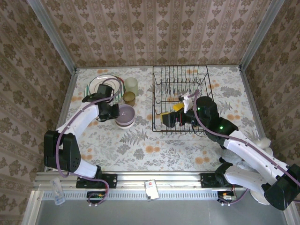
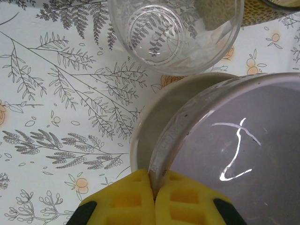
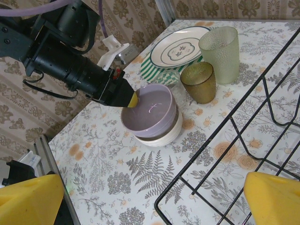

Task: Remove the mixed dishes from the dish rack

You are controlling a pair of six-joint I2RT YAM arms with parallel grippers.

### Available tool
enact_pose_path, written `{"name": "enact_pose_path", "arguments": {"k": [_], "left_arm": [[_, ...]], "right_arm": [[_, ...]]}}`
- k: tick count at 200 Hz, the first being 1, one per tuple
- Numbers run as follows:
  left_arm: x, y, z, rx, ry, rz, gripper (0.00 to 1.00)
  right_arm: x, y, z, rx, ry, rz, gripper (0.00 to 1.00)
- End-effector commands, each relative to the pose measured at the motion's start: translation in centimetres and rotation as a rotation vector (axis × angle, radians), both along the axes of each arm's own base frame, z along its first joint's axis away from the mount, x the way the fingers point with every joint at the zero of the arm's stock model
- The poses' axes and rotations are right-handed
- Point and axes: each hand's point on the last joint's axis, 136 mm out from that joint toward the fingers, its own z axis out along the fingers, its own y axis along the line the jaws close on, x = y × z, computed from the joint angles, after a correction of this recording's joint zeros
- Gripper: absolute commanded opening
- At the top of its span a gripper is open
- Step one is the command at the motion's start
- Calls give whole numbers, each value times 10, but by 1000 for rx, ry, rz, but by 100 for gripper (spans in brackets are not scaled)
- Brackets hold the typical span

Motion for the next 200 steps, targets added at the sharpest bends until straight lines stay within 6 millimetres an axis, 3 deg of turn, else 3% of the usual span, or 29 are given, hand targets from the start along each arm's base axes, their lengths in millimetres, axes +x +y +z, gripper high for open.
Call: {"name": "enact_pose_path", "arguments": {"k": [1,200], "left_arm": [[6,-3,0,-10,-29,15,0],[4,2,-23,20,-17,34,0]], "right_arm": [[-3,0,0,12,17,7,100],[-5,1,-7,12,49,11,100]]}}
